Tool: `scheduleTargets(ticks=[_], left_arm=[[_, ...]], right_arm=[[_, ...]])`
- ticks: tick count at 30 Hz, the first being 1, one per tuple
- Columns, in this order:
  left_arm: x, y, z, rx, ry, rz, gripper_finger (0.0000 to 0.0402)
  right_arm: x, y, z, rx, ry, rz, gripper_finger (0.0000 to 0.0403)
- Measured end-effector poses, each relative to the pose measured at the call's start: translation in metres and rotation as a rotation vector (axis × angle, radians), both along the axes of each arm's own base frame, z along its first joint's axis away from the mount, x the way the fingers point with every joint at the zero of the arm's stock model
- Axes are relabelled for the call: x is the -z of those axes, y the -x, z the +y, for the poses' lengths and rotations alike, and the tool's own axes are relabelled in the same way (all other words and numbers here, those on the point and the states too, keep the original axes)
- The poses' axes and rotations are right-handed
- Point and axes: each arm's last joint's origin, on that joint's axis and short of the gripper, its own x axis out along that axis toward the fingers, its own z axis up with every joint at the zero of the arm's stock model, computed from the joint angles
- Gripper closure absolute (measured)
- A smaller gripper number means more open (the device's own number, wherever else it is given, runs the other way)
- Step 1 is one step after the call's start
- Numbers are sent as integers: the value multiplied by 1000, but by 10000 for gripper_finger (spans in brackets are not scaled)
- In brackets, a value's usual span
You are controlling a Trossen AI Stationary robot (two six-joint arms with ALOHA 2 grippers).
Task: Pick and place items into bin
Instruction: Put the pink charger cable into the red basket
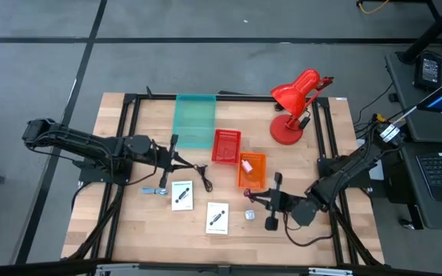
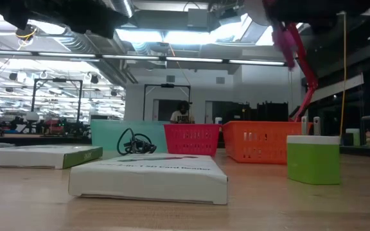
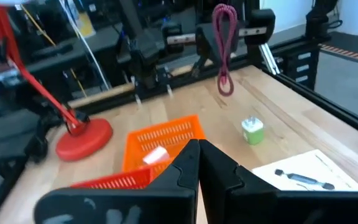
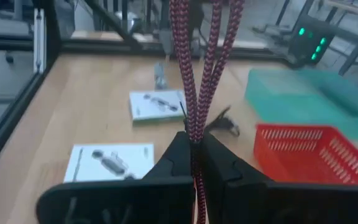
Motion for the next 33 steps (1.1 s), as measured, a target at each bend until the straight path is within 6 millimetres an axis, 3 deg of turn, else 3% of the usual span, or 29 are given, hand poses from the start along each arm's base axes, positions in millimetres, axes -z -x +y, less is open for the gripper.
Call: scheduleTargets(ticks=[6,14,24,33], left_arm=[[-2,0,0,21,-48,-26,396],[-2,0,-3,123,-89,-38,400],[-2,0,-3,117,-67,-33,400],[-2,0,-1,48,14,-18,398]], right_arm=[[-5,-12,-12,60,-31,-58,403],[6,-30,-19,164,-74,-124,403],[8,-40,-29,215,-122,-169,403],[16,-52,-49,305,-187,-180,403]])
